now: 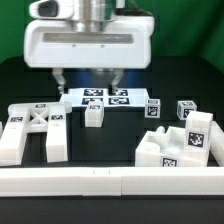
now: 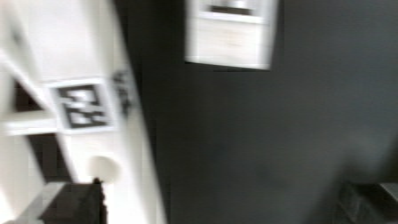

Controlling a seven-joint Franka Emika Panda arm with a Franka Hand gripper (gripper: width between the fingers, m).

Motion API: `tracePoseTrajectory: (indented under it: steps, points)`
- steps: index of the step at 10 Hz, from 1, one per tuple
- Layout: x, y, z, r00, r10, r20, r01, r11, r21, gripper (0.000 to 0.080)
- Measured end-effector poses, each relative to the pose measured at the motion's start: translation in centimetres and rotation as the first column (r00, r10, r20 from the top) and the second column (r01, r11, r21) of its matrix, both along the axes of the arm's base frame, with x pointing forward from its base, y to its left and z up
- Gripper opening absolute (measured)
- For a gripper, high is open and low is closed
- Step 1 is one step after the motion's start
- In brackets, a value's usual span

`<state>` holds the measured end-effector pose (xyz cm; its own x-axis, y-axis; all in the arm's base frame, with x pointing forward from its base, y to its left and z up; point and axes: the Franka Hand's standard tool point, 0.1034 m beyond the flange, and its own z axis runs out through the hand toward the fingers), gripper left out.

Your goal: Assemble chair

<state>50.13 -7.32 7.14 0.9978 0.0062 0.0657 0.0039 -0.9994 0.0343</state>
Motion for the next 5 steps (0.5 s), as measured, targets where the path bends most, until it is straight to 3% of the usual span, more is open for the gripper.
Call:
tracePoseTrajectory:
  steps: [2,5]
  points:
    - [0.10,0.77,0.07,1.000,-0.006,-0.023,0.006,1.000,0.010,0.0649]
    - [-0.73,0.74,-0.61,0.979,-0.019,-0.202,0.029,0.998,0.047,0.0649]
